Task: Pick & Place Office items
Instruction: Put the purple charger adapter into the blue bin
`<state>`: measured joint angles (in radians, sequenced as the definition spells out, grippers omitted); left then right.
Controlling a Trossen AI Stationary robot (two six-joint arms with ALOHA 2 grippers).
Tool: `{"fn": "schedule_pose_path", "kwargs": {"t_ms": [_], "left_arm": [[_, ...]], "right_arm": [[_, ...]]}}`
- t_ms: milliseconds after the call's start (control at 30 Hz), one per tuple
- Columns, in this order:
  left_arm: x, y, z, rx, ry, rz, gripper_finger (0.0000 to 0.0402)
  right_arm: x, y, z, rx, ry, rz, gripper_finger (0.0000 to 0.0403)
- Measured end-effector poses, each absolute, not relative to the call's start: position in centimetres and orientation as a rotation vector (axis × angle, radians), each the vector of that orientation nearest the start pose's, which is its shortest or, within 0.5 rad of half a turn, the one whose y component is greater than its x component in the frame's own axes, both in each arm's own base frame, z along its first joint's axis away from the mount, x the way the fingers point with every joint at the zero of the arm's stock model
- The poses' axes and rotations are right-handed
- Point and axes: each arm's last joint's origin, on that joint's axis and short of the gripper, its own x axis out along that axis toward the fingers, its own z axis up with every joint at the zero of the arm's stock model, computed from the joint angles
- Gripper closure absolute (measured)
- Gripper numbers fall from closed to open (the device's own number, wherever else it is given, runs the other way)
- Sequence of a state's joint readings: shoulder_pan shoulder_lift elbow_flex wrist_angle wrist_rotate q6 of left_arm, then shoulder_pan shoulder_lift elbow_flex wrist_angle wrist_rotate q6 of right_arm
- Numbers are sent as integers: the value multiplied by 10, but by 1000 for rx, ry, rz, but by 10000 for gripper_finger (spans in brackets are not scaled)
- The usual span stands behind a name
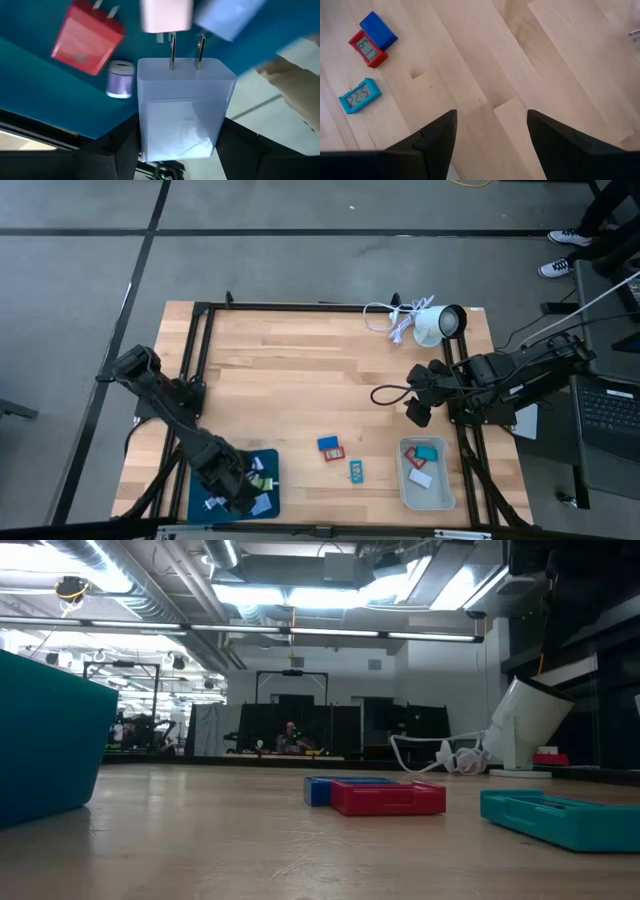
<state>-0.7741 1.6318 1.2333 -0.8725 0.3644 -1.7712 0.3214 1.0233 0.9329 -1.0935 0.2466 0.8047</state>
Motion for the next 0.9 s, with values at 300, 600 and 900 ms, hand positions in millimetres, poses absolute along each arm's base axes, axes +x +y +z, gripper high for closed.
{"fn": "schedule_pose_path", "kwargs": {"t_ms": [300, 600, 900], "left_arm": [[208, -232, 195, -1166, 1617, 389, 190], [204, -231, 191, -1134, 1594, 402, 190], [194, -238, 190, -1110, 1626, 417, 129]], "right_arm": [[162, 46, 278, 424, 1068, -408, 158], [162, 46, 278, 469, 1061, -434, 158], [162, 46, 278, 483, 1058, -444, 158]]}}
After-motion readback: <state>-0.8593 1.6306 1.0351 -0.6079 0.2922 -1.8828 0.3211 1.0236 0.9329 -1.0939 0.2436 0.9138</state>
